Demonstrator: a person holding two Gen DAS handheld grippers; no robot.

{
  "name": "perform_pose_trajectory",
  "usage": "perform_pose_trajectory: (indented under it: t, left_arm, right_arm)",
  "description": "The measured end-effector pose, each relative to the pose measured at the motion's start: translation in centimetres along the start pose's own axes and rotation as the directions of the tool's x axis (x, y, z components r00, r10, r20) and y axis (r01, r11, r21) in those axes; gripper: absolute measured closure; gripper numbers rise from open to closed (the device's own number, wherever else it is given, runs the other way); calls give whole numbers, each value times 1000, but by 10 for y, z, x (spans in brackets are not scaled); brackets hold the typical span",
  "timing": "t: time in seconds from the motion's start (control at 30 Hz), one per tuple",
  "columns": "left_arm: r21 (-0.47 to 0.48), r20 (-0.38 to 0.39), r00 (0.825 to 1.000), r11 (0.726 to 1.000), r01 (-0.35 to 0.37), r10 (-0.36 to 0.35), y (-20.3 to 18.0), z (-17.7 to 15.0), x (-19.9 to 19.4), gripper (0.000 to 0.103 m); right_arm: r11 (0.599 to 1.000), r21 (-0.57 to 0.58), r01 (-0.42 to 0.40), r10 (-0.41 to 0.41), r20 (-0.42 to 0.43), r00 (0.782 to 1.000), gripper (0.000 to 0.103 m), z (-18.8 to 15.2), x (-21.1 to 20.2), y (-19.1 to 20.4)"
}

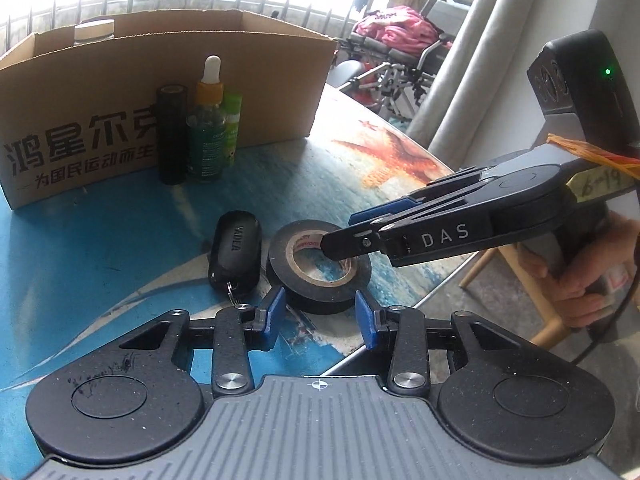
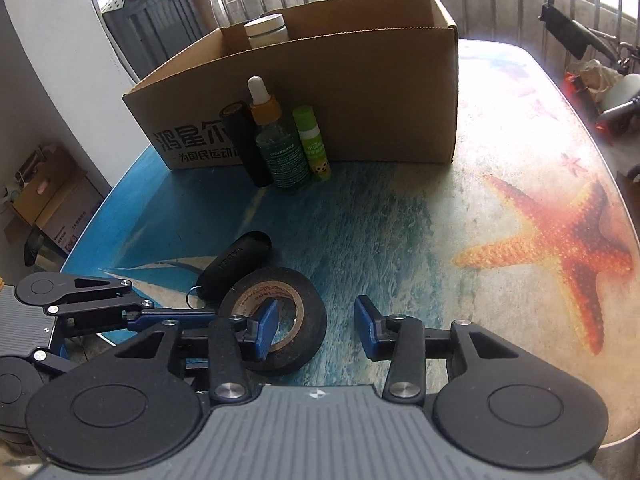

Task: Organize rigid objects
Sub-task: 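Grasp the black electrical tape roll with the right tool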

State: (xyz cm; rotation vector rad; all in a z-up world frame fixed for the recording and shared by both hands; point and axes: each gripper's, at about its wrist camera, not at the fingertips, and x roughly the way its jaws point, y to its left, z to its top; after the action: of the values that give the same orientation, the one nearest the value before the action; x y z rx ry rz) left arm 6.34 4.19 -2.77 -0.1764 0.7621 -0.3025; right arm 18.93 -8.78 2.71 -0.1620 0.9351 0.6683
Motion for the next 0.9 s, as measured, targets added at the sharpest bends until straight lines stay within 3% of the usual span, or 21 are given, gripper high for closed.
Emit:
perform_pose_trajectory:
  t: [0.1,0.2,0.6,0.9]
  left_arm:
    - [-13,8,1000,1000,-4,4,1,0,-3,65]
    - [-15,13,1000,1000,-7,7,1,0,-7,62]
    - [-28,33,999,1000,-3,4,-11,11,6,61]
    - [46,-24,999,998,-40,41,-27,20,33,63]
  right_arm:
    - [999,32,-20,20,6,1000,81,-2,-1,-2]
    - [996,78,-48,45,31,998,84,-8,-4,-11]
    - [993,113,-46,38,67,997,84,-28,-23,-34]
    - [990,124,-69,57,95,994,84,-34,-22,-37]
